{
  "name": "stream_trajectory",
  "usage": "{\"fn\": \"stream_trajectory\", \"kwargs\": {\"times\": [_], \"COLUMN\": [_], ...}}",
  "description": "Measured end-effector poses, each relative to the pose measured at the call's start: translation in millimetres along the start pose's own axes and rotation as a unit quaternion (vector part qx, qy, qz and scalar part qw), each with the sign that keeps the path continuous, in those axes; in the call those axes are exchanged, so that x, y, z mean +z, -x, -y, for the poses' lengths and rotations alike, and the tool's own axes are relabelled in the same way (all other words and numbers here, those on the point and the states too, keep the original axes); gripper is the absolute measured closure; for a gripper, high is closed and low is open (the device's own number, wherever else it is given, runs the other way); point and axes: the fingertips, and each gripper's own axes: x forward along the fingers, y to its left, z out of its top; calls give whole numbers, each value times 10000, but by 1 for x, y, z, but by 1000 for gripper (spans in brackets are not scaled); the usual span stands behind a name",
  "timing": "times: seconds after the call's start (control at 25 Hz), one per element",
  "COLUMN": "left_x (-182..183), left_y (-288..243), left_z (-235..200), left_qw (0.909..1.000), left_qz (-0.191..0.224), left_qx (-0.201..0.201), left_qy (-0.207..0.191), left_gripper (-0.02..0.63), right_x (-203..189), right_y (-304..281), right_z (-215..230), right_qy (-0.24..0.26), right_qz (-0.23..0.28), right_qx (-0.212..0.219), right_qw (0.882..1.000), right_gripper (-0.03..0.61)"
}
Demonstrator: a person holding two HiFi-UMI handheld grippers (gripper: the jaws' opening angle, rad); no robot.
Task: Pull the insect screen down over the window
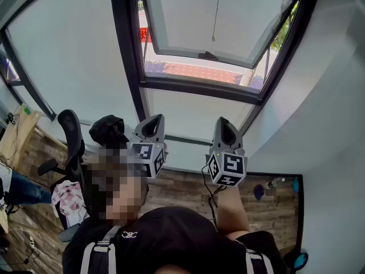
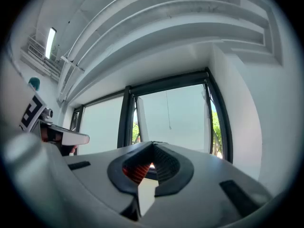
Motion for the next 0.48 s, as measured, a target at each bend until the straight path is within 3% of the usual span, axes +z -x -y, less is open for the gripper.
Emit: {"fn": "stream_trajectory", "kwargs": {"times": [0.48], "left_x": [-20], "left_y": [27], "left_z": [-11], "left_qw": [9999], "left_qz": [-60], "left_qx": [-137], "left_qy": [-35], "left_gripper": [600], "right_x": [-19], "right_y": [18], "right_z": [-38], "right_qy": [-71], "right_qz": [-108], "right_qx": [55], "right_qw": [9999], "right_gripper": [575]}}
